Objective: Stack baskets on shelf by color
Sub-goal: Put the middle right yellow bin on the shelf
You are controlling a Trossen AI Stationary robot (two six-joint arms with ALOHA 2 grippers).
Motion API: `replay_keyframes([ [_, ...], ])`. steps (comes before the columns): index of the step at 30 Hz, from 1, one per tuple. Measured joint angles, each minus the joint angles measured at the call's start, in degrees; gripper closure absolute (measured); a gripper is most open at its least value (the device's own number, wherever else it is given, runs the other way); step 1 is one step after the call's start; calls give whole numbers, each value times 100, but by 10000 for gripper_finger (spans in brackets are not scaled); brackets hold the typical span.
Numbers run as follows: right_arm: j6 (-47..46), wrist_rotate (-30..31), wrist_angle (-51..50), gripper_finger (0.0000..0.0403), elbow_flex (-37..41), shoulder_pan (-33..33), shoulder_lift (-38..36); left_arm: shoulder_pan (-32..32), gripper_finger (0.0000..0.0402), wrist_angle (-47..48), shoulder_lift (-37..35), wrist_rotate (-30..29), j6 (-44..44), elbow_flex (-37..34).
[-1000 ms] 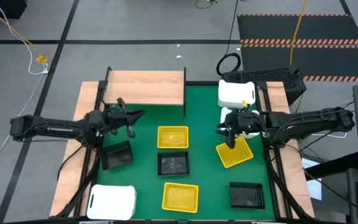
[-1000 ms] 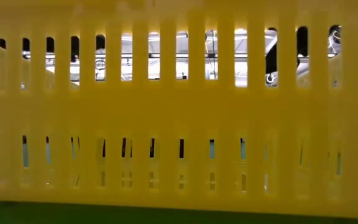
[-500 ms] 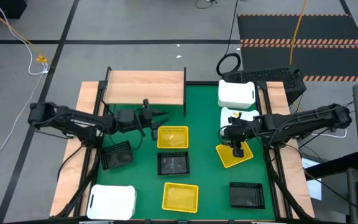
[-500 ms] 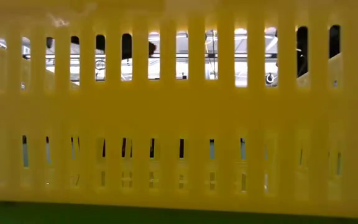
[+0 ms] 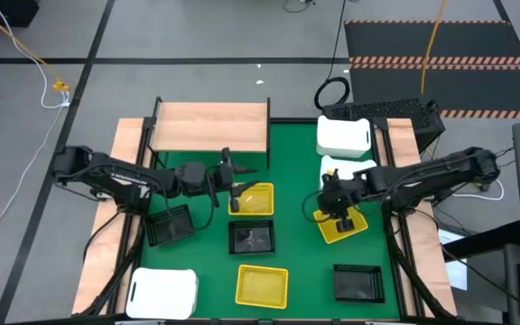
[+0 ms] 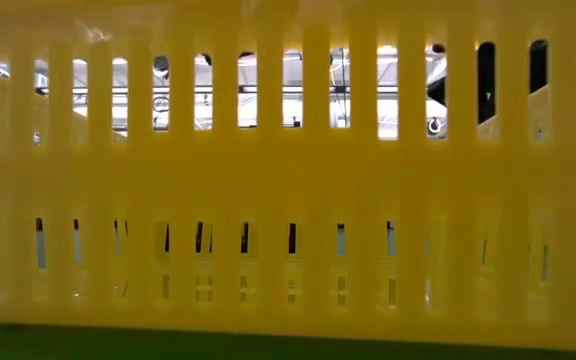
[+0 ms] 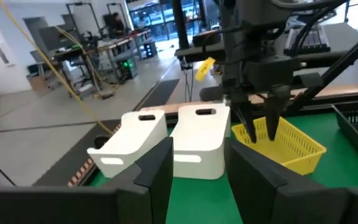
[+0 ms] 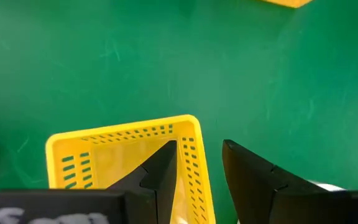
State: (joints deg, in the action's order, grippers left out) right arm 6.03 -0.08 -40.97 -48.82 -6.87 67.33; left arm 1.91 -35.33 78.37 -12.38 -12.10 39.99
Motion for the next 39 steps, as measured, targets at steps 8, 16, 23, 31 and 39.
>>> replay_keyframes([
  [8,25,458,44,277,195,2,453,-2,256,398,2,-273,-2,0],
  [16,-65,366,56,277,234,7,591,-7,256,521,2,-332,-117,-2],
  [23,-226,140,128,277,579,2,591,-71,256,520,2,-356,-60,-2],
  [31,-212,144,348,305,737,4,591,-156,256,503,2,-355,189,-2],
  [39,-215,138,350,379,737,4,530,-223,256,503,2,-354,369,-2],
])
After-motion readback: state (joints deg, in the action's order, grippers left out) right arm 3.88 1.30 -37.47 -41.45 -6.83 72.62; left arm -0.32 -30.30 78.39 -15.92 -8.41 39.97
